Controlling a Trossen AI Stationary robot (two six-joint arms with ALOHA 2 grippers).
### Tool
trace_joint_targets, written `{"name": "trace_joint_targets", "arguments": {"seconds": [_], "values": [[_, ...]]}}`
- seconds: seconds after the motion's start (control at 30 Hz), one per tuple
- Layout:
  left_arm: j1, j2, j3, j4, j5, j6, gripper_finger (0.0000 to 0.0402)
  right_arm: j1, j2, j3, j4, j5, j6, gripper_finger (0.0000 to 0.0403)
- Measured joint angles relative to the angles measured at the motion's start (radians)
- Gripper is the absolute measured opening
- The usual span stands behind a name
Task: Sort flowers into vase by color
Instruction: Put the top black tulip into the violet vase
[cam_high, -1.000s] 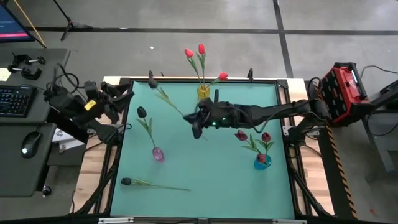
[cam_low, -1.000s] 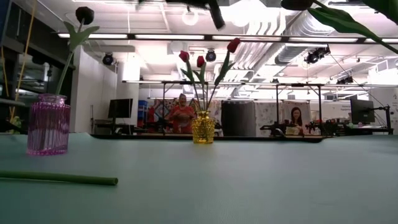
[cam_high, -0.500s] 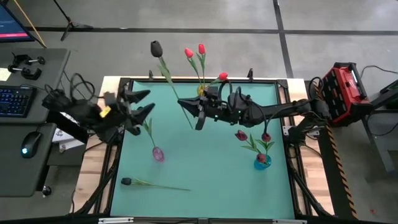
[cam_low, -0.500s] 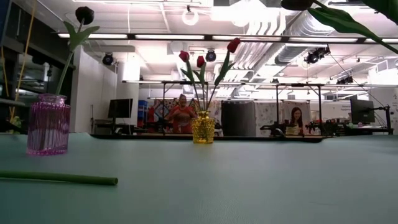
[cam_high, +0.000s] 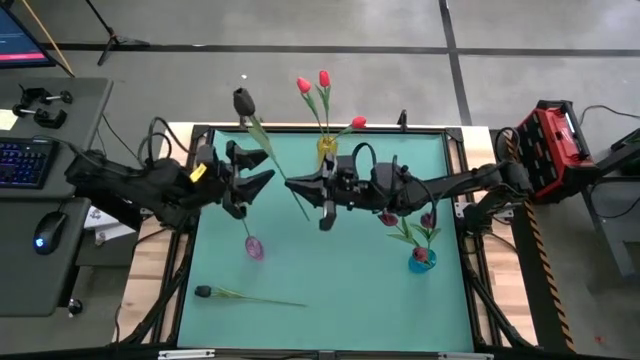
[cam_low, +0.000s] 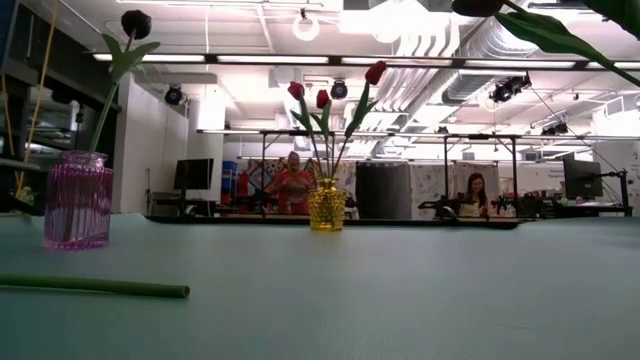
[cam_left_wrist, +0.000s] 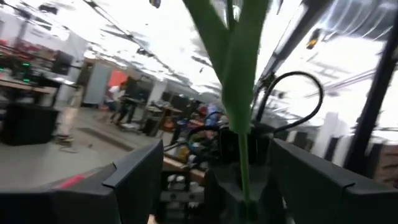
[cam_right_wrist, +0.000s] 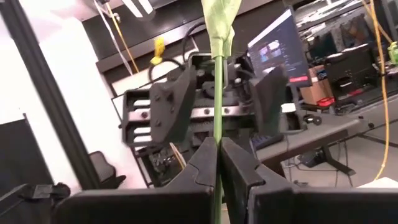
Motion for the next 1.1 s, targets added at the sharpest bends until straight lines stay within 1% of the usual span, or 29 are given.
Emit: {"name": "trace_joint_targets", "arguments": {"seconds": [0.1, 0.23, 0.33, 0.6, 0.67, 0.73, 0.83, 0.9, 0.97, 1.07, 1.1], "values": [[0.013, 0.028, 0.000, 0.050, 0.062, -0.007, 0.0280, 0.007, 0.000, 0.000, 0.000, -0.001, 0.000, 0.0000], [0.020, 0.055, 0.000, 0.121, 0.104, 0.014, 0.0280, 0.010, 0.000, 0.000, -0.001, -0.015, 0.002, 0.0000], [0.026, 0.067, 0.000, 0.144, 0.107, 0.015, 0.0280, 0.014, 0.000, 0.000, -0.010, -0.038, 0.005, 0.0000], [0.026, 0.070, 0.000, 0.158, 0.107, 0.050, 0.0280, 0.045, 0.000, 0.000, -0.093, -0.041, 0.007, 0.0000], [0.026, 0.070, 0.000, 0.165, 0.107, 0.051, 0.0276, 0.049, 0.000, 0.000, -0.106, -0.039, 0.007, 0.0000], [0.026, 0.070, 0.000, 0.166, 0.106, 0.062, 0.0264, 0.049, 0.000, 0.000, -0.106, -0.038, 0.007, 0.0000], [0.026, 0.066, 0.000, 0.164, 0.106, 0.089, 0.0225, 0.049, 0.000, 0.000, -0.107, -0.037, 0.004, 0.0000], [0.026, 0.063, 0.000, 0.166, 0.106, 0.094, 0.0185, 0.048, 0.000, 0.000, -0.107, -0.037, 0.003, 0.0000], [0.026, 0.052, 0.000, 0.155, 0.107, 0.113, 0.0131, 0.048, 0.000, 0.000, -0.107, -0.034, 0.002, 0.0000], [0.026, 0.031, 0.000, 0.127, 0.108, 0.139, 0.0037, 0.048, 0.000, 0.000, -0.126, -0.030, 0.002, 0.0000], [0.025, 0.020, 0.000, 0.109, 0.111, 0.141, 0.0019, 0.047, 0.000, 0.000, -0.132, -0.029, 0.001, 0.0000]]}}
